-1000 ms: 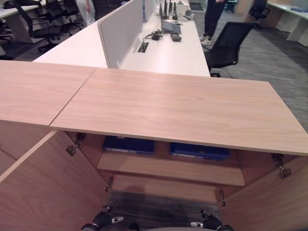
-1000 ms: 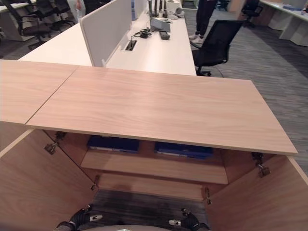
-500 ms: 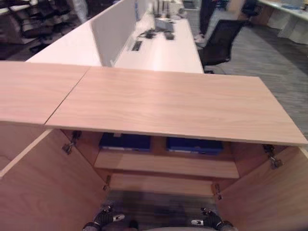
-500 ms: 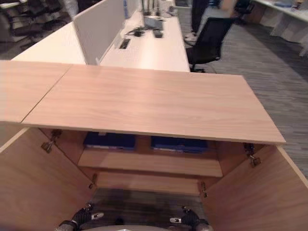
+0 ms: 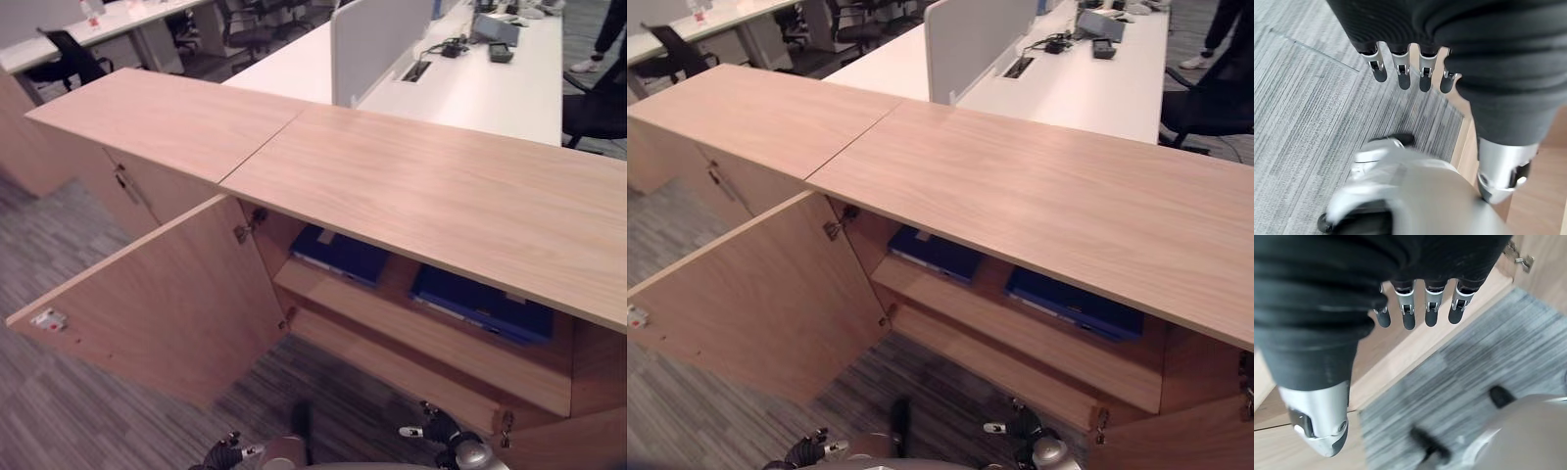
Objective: Put the empty folder in the office cabinet
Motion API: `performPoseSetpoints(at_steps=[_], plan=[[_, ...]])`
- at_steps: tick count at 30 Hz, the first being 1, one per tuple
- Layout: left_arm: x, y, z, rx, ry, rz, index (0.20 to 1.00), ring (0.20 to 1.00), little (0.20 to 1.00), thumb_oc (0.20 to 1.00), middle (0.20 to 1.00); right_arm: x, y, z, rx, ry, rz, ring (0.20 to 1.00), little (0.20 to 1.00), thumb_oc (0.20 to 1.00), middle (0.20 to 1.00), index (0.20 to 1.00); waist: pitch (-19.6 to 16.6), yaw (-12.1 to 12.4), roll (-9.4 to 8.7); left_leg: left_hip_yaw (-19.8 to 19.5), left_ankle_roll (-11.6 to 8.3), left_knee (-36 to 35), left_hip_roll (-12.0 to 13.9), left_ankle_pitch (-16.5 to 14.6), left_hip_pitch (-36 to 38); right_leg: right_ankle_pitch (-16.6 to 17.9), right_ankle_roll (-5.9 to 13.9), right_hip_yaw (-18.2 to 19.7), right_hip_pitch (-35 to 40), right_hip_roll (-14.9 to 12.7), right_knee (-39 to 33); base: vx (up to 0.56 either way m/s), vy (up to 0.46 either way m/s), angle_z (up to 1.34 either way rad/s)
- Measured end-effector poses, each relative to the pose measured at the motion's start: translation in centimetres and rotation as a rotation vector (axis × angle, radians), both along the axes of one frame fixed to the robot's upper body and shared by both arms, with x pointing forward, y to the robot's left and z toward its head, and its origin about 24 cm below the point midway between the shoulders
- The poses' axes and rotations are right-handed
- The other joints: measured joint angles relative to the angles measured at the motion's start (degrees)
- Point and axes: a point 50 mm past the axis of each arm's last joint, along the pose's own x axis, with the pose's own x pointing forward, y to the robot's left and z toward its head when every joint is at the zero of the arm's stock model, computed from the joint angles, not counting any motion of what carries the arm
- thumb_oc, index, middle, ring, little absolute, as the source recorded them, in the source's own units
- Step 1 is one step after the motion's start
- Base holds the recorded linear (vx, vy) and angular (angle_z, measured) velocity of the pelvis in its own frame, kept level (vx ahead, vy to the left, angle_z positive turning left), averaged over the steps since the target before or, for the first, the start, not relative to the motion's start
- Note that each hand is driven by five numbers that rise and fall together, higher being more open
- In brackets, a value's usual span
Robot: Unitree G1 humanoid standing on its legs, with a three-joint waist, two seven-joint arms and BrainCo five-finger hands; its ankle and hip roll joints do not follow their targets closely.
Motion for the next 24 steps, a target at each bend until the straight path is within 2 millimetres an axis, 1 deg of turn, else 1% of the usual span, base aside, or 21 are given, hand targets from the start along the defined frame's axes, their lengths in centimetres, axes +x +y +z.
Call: performPoseSetpoints(at_steps=[1, 2, 3, 4, 5, 7, 8, 9, 10, 11, 12, 14, 16, 17, 18, 19, 20, 21, 22, 23, 24], plan=[[0.1, 0.1, 0.0, 0.001, -0.003, 0.01, 1.0, 1.0, 1.0, 1.0, 1.0, -0.3, -0.2, -0.1, -0.007, 0.01, -0.005, 1.0, 1.0, 1.0, 1.0, 1.0, 0.3, -0.7, -0.62, 0.1, -0.34, 1.1, 1.5, 0.2, 0.3, 0.8, 0.46, -0.7, 1.1, -0.1, -1.4, -0.07, 0.198, 0.82], [0.3, 0.0, 0.1, -0.002, -0.007, 0.011, 1.0, 1.0, 1.0, 1.0, 1.0, -1.3, -1.2, -0.2, -0.023, 0.031, -0.048, 1.0, 1.0, 1.0, 1.0, 1.0, -0.1, -1.9, -0.28, -1.2, -3.75, 4.5, 5.0, -0.5, 1.9, 1.9, 1.88, -3.6, 3.2, -1.8, -2.8, -0.06, 0.372, 1.18], [-0.1, -0.8, -0.2, -0.023, 0.0, 0.023, 1.0, 1.0, 1.0, 1.0, 1.0, -2.3, -2.7, 0.0, -0.066, 0.049, -0.056, 1.0, 1.0, 1.0, 1.0, 1.0, -1.1, -3.7, 1.92, 0.4, -1.87, 3.8, 6.4, 2.0, 6.4, 1.9, 6.52, -5.2, 6.0, -2.6, -3.4, -0.03, 0.562, 1.42], [0.6, -1.1, -0.1, -0.023, -0.022, 0.021, 1.0, 1.0, 1.0, 1.0, 1.0, -3.1, -2.3, -0.3, -0.062, 0.073, -0.075, 1.0, 1.0, 1.0, 1.0, 1.0, -1.1, -4.2, 1.15, 1.8, -2.89, 0.2, 3.4, -1.3, 8.4, 2.3, 7.16, -6.2, 6.5, -6.2, -0.5, -0.03, 0.489, 1.11], [0.7, -0.7, 0.0, -0.01, -0.029, 0.024, 1.0, 1.0, 1.0, 1.0, 1.0, -2.8, -1.3, -0.5, -0.028, 0.07, -0.062, 1.0, 1.0, 1.0, 1.0, 1.0, -1.0, -3.7, 0.88, 1.4, -2.44, -1.0, 2.5, -1.8, 8.5, 3.0, 6.62, -5.6, 5.7, -7.2, 0.5, -0.04, 0.404, 0.69], [1.0, 0.6, 0.3, 0.027, -0.023, 0.023, 1.0, 1.0, 1.0, 1.0, 1.0, -3.1, 0.5, -1.0, 0.017, 0.083, -0.063, 1.0, 1.0, 1.0, 1.0, 1.0, -1.9, -3.8, -2.37, 2.1, -2.14, -2.8, 0.3, -2.4, 8.1, 3.6, 5.88, -5.1, 6.6, -9.1, 0.0, -0.02, 0.258, 0.41], [0.7, 1.3, 0.4, 0.044, -0.012, 0.026, 1.0, 1.0, 1.0, 1.0, 1.0, -2.7, 1.2, -1.1, 0.036, 0.074, -0.062, 1.0, 1.0, 1.0, 1.0, 1.0, -2.0, -3.4, -3.33, 2.8, -1.94, -3.0, -0.1, -2.5, 8.1, 5.1, 5.85, -4.9, 6.6, -10.2, 0.0, -0.02, 0.208, 0.36], [0.6, 1.8, 0.5, 0.058, -0.001, 0.023, 1.0, 1.0, 1.0, 1.0, 1.0, -2.4, 1.6, -1.1, 0.048, 0.068, -0.064, 1.0, 1.0, 1.0, 1.0, 1.0, -2.4, -3.5, -3.67, 4.4, -1.68, -3.3, 0.2, -2.7, 8.2, 6.7, 5.97, -5.0, 6.9, -10.3, 0.1, -0.03, 0.416, 0.74], [1.1, 1.8, 0.6, 0.06, -0.018, 0.015, 1.0, 1.0, 1.0, 1.0, 1.0, -2.5, 1.6, -1.1, 0.049, 0.07, -0.065, 1.0, 1.0, 1.0, 1.0, 1.0, -2.2, -4.7, -2.62, 5.2, -0.03, -4.8, 0.5, -0.9, 9.0, 8.2, 5.99, -5.6, 6.1, -11.0, 4.3, -0.01, 0.344, 0.81], [1.2, 1.6, 0.6, 0.056, -0.021, 0.012, 1.0, 1.0, 1.0, 1.0, 1.0, -2.3, 1.4, -1.0, 0.055, 0.059, -0.101, 1.0, 1.0, 1.0, 1.0, 1.0, -2.2, -4.4, -2.28, 4.6, 0.43, -4.9, 0.2, -0.6, 8.9, 9.0, 7.04, -5.2, 5.2, -11.5, 6.6, 0.0, 0.454, 0.95], [1.3, 1.6, 0.7, 0.059, -0.023, -0.005, 1.0, 1.0, 1.0, 1.0, 1.0, -2.5, 1.2, -1.0, 0.05, 0.061, -0.112, 1.0, 1.0, 1.0, 1.0, 1.0, -3.2, -4.7, -1.86, 3.7, 0.3, -5.1, -0.4, -0.9, 8.1, 9.9, 7.88, -5.7, 5.9, -11.9, 6.2, 0.03, 0.434, 0.51], [1.8, 1.5, 0.8, 0.062, -0.034, -0.036, 1.0, 1.0, 1.0, 1.0, 1.0, -1.5, 1.0, -0.8, 0.048, 0.037, -0.133, 1.0, 1.0, 1.0, 1.0, 1.0, -3.7, -4.4, -2.65, 3.4, 1.01, -4.9, -2.3, -0.7, 6.2, 11.3, 8.43, -5.9, 4.8, -13.9, 7.2, 0.02, 0.428, 0.42], [2.8, 1.2, 1.0, 0.065, -0.052, -0.056, 1.0, 1.0, 1.0, 1.0, 1.0, -1.3, 0.7, -0.7, 0.046, 0.03, -0.169, 1.0, 1.0, 1.0, 1.0, 1.0, -3.3, -4.2, -4.3, 2.3, 2.76, 0.7, -5.5, -2.6, 3.7, 11.6, 8.23, -6.6, 5.6, -16.6, 7.7, -0.03, 0.341, 0.47], [3.4, 1.7, 1.4, 0.082, -0.066, -0.072, 1.0, 1.0, 1.0, 1.0, 1.0, -0.8, 1.2, -0.7, 0.056, 0.024, -0.17, 1.0, 1.0, 1.0, 1.0, 1.0, -3.5, -3.8, -4.66, 2.2, 3.66, 0.8, -6.9, -3.1, 3.7, 15.5, 8.28, -6.5, 4.1, -18.3, 9.4, -0.03, 0.403, 0.27], [3.4, 2.0, 1.5, 0.094, -0.066, -0.074, 1.0, 1.0, 1.0, 1.0, 1.0, -0.1, 1.4, -0.5, 0.06, 0.01, -0.167, 1.0, 1.0, 1.0, 1.0, 1.0, -3.5, -3.4, -4.57, 2.8, 4.27, 0.6, -7.1, -3.5, 3.8, 18.1, 8.28, -6.4, 2.8, -19.0, 10.1, -0.03, 0.314, -0.06], [3.6, 2.2, 1.6, 0.102, -0.072, -0.073, 1.0, 1.0, 1.0, 1.0, 1.0, 0.5, 1.6, -0.3, 0.071, -0.009, -0.166, 1.0, 1.0, 1.0, 1.0, 1.0, -3.1, -3.0, -4.21, 2.6, 5.7, 0.0, -7.5, -3.9, 4.1, 19.1, 9.03, -6.0, 1.5, -19.8, 12.0, -0.02, 0.353, -0.14], [4.2, 2.9, 2.0, 0.125, -0.086, -0.073, 1.0, 1.0, 1.0, 1.0, 1.0, 1.3, 2.2, -0.2, 0.097, -0.031, -0.182, 1.0, 1.0, 1.0, 1.0, 1.0, -2.1, -2.5, -4.02, 2.3, 6.86, -0.3, -7.8, -4.5, 3.9, 16.5, 10.88, -5.7, 0.5, -19.6, 11.9, 0.01, 0.376, -0.02], [4.5, 3.2, 2.2, 0.137, -0.089, -0.072, 1.0, 1.0, 1.0, 1.0, 1.0, 1.6, 2.5, -0.1, 0.105, -0.035, -0.184, 1.0, 1.0, 1.0, 1.0, 1.0, -1.7, -2.3, -4.26, 2.0, 7.14, -0.4, -7.9, -4.4, 3.9, 16.4, 10.57, -5.6, 0.5, -18.6, 10.4, 0.06, 0.404, 0.17], [4.5, 3.7, 2.4, 0.151, -0.087, -0.067, 1.0, 1.0, 1.0, 1.0, 1.0, 1.6, 3.0, -0.2, 0.12, -0.037, -0.183, 1.0, 1.0, 1.0, 1.0, 1.0, -1.5, -2.3, -4.7, 1.3, 7.39, -0.9, -8.6, -4.0, 3.9, 17.7, 9.25, -4.1, 0.3, -16.3, 8.8, 0.1, 0.38, 0.33], [4.6, 3.7, 2.3, 0.153, -0.085, -0.065, 1.0, 1.0, 1.0, 1.0, 1.0, 1.7, 3.1, -0.2, 0.126, -0.04, -0.189, 1.0, 1.0, 1.0, 1.0, 1.0, -1.4, -2.6, -4.44, 0.3, 7.93, -2.0, -9.6, -3.5, 4.4, 19.4, 7.44, -0.7, 0.4, -16.1, 9.7, 0.12, 0.345, 0.56], [4.5, 3.3, 2.1, 0.141, -0.079, -0.068, 1.0, 1.0, 1.0, 1.0, 1.0, 1.7, 2.9, -0.1, 0.124, -0.043, -0.197, 1.0, 1.0, 1.0, 1.0, 1.0, -1.2, -3.4, -3.33, -1.0, 8.4, -3.4, -10.0, -2.9, 4.9, 20.4, 8.09, 3.6, -1.2, -15.9, 12.6, 0.13, 0.293, 0.81]])
